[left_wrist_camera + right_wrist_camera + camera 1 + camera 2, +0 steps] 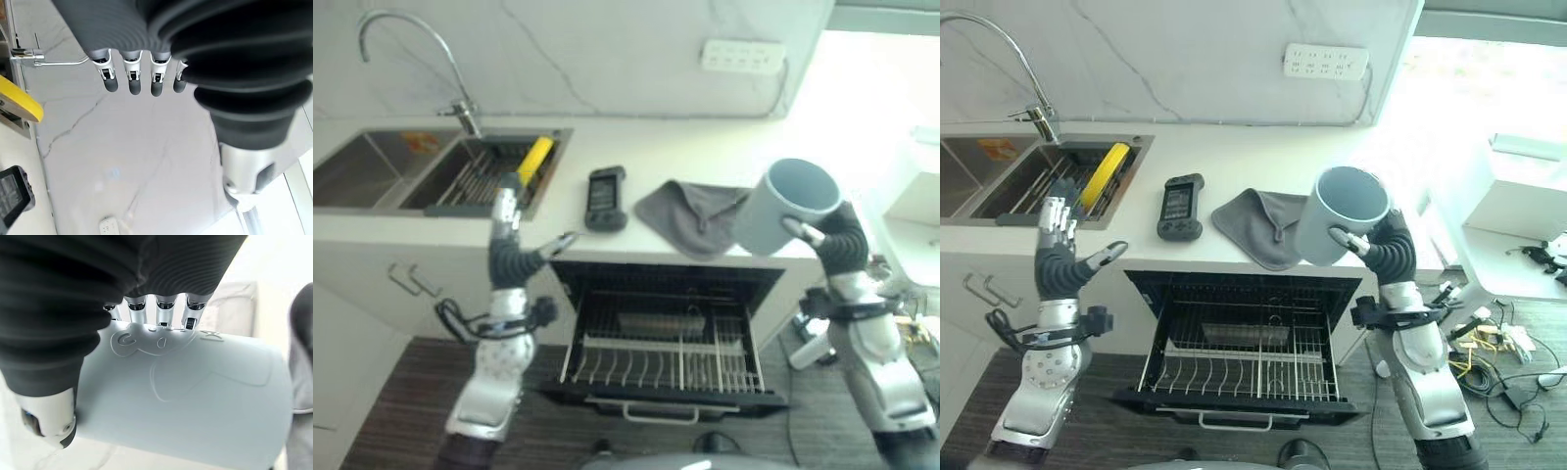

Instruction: Place the dishes in the dishwasher.

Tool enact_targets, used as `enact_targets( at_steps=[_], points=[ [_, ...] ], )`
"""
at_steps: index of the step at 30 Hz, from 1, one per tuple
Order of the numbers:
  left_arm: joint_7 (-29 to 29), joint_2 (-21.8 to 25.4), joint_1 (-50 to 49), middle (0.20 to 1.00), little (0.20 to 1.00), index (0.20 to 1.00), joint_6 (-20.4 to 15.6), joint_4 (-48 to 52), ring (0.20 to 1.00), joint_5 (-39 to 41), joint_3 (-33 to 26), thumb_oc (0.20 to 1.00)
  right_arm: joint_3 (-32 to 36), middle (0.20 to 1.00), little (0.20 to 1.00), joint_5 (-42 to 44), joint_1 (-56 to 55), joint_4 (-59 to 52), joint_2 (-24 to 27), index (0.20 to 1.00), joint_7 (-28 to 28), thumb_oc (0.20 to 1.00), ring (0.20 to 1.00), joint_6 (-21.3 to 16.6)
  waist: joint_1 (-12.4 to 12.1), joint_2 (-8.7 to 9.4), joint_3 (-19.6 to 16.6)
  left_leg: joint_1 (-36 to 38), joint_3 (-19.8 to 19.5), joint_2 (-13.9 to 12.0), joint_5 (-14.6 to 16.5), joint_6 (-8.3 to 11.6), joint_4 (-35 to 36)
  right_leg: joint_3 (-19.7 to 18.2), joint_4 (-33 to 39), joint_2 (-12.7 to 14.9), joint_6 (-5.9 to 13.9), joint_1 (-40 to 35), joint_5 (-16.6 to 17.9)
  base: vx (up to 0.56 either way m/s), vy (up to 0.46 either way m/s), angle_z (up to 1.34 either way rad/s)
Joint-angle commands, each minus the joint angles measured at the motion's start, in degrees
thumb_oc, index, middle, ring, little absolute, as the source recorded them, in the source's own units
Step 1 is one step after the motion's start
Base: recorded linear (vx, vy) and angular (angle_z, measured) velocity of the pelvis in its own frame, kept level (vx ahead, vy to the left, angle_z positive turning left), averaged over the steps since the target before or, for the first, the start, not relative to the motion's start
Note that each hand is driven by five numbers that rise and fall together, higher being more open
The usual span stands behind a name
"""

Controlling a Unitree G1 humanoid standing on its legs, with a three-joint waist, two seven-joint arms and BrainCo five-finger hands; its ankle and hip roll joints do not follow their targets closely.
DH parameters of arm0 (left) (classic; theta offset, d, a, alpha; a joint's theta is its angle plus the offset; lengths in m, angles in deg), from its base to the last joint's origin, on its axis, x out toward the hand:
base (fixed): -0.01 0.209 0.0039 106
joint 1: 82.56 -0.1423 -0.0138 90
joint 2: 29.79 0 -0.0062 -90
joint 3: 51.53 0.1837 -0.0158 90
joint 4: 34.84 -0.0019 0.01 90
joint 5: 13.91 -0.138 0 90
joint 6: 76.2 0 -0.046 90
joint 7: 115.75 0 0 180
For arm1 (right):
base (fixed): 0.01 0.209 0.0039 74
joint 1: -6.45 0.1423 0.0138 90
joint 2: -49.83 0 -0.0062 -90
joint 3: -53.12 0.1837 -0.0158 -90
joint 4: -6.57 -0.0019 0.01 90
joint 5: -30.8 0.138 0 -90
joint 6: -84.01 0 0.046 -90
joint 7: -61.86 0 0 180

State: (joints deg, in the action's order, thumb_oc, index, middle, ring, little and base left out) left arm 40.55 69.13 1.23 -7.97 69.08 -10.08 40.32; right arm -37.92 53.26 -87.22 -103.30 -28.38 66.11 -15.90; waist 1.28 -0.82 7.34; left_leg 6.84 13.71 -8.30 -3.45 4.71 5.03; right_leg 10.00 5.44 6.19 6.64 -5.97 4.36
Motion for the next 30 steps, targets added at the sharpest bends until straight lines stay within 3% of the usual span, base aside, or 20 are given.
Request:
enact_targets(
  at_steps=[1,3,6,11,15,20,23,30],
  points=[
    [-3.67,3.71,3.77,1.000,1.000,1.000,-8.68,2.80,1.000,0.07,-0.67,1.000,1.63,0.200,0.200,-0.29,5.75,-3.45,1.93,0.200,0.20,0.200,0.200,-3.07,-0.06,3.15,3.11,-4.93,-5.16,2.55,4.28,-1.70,-11.31,0.28,-9.94,1.83,-1.30,3.30,-2.65,-0.29,-0.033,0.09],
    [-6.37,3.87,6.96,1.000,1.000,1.000,-11.05,2.22,1.000,-2.40,-0.48,1.000,0.69,0.200,0.200,-2.16,8.96,-1.29,1.74,0.200,1.00,0.200,0.200,-5.02,0.35,3.52,6.53,-10.60,-5.70,1.56,7.35,-2.00,-18.67,-0.51,-17.17,2.01,-2.06,9.55,-5.74,-0.37,-0.044,0.09],
    [-11.22,4.09,11.39,1.000,1.000,1.000,-10.36,2.06,1.000,-7.00,1.29,1.000,-1.23,0.200,0.200,-4.67,12.35,0.25,2.22,0.200,2.96,0.200,0.200,-6.59,0.14,3.96,8.77,-17.60,-5.45,0.42,9.51,-1.71,-27.10,-0.15,-24.59,2.67,-3.00,16.02,-8.05,-0.32,-0.022,0.02],
    [-12.00,3.57,12.14,1.000,1.000,1.000,-10.58,2.07,1.000,-6.90,1.07,1.000,-1.16,0.200,0.200,-3.88,13.23,1.26,3.10,0.200,3.32,0.200,0.200,-7.76,0.16,4.05,9.67,-22.39,-5.43,-2.46,11.53,-1.30,-34.10,0.53,-32.26,4.13,-3.94,21.07,-10.80,-0.14,0.013,-0.13],
    [-12.15,2.99,10.05,1.000,1.000,1.000,-11.98,2.44,1.000,-8.72,0.42,1.000,-0.90,0.200,0.200,-3.70,11.69,1.73,3.38,0.200,3.29,0.200,0.200,-8.13,0.29,3.78,10.12,-22.65,-5.73,-3.22,13.03,-1.76,-37.08,0.02,-35.25,4.28,-4.30,21.33,-12.05,0.03,0.030,-0.04],
    [-12.46,2.98,7.36,1.000,1.000,1.000,-12.83,2.68,1.000,-7.77,-0.28,1.000,-1.19,0.200,0.200,-3.67,8.99,1.65,2.79,0.200,2.10,0.200,0.200,-6.07,0.77,3.51,10.33,-20.01,-5.30,-3.25,13.40,-2.26,-37.63,-0.84,-35.91,4.36,-3.97,18.90,-12.26,0.17,0.041,-0.08],
    [-11.35,2.52,4.04,1.000,1.000,1.000,-13.09,3.62,1.000,-7.00,-1.47,1.000,-1.75,0.200,0.200,-3.50,5.51,2.35,1.92,0.200,1.09,0.200,0.200,-2.87,0.73,3.36,10.06,-17.65,-5.05,-3.01,12.94,-2.41,-37.37,-0.93,-35.41,4.36,-3.81,16.34,-12.14,0.21,0.027,-0.02],
    [-7.21,2.48,1.02,1.000,1.000,1.000,-13.10,3.30,1.000,-4.36,-2.10,1.000,-5.04,0.200,0.200,-5.50,4.55,12.13,1.17,0.200,-0.25,0.200,0.200,1.87,-0.54,3.44,9.51,-14.82,-6.16,-1.49,12.99,-3.46,-37.61,-1.58,-35.16,4.14,-3.88,13.31,-11.50,0.18,0.008,0.03]
  ],
)
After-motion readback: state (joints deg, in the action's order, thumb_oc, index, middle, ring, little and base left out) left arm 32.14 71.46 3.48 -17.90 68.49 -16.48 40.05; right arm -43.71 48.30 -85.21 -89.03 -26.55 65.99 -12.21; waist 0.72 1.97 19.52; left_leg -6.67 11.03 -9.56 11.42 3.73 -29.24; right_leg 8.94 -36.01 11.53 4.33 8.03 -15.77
